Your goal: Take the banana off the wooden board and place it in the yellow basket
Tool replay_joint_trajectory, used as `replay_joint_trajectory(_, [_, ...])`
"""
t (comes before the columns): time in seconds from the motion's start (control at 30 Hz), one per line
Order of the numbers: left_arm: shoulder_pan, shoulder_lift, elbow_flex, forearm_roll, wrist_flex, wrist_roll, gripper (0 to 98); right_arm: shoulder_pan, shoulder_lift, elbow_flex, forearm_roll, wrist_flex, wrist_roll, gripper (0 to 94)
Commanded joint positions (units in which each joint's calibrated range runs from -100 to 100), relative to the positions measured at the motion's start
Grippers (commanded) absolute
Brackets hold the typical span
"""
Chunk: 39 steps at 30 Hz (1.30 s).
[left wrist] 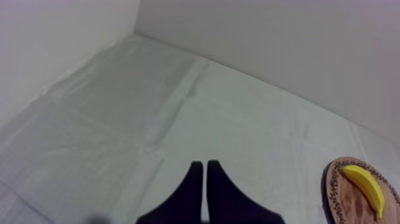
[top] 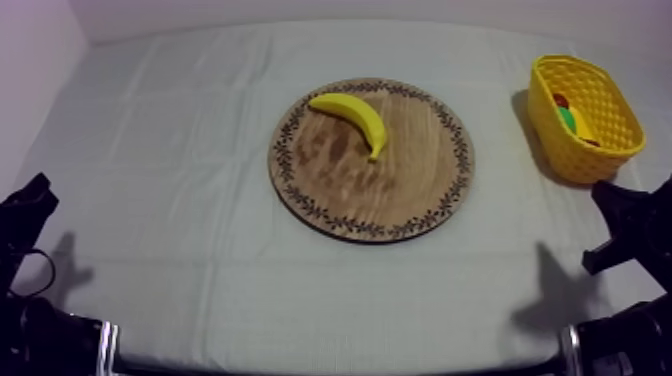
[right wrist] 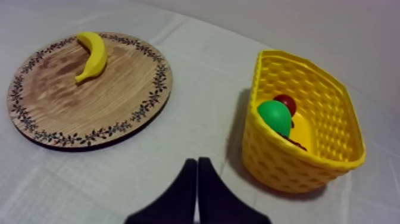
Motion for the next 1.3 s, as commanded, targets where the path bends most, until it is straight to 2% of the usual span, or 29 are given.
replay_joint_trajectory(0.0, [0.01,0.0,-0.01,0.04,-0.01,-0.02,0.1,0.01,-0.03,0.06,-0.02,-0.06,0.0,0.4])
replay_joint_trajectory(0.4, [0.01,0.0,-0.01,0.04,-0.01,-0.02,0.1,-0.31,-0.03,0.06,-0.02,-0.06,0.11,0.4])
replay_joint_trajectory(0.77, [0.01,0.0,-0.01,0.04,-0.01,-0.02,0.1,-8.28,-0.03,0.06,-0.02,-0.06,-0.11,0.4])
replay_joint_trajectory(0.83, [0.01,0.0,-0.01,0.04,-0.01,-0.02,0.1,-9.19,-0.03,0.06,-0.02,-0.06,-1.76,0.4])
replay_joint_trajectory(0.9, [0.01,0.0,-0.01,0.04,-0.01,-0.02,0.1,-10.02,-0.03,0.06,-0.02,-0.06,-5.7,0.5])
replay_joint_trajectory(0.97, [0.01,0.0,-0.01,0.04,-0.01,-0.02,0.1,-10.91,0.04,0.02,-0.02,-0.01,-7.81,0.5])
replay_joint_trajectory(1.1, [0.01,0.0,-0.01,0.04,-0.01,-0.02,0.1,-13.52,0.85,-0.96,0.21,0.96,-8.17,0.4])
replay_joint_trajectory(1.27, [0.01,0.0,-0.01,0.04,-0.01,-0.02,0.1,-15.55,6.19,-5.33,2.13,0.6,-7.28,0.3])
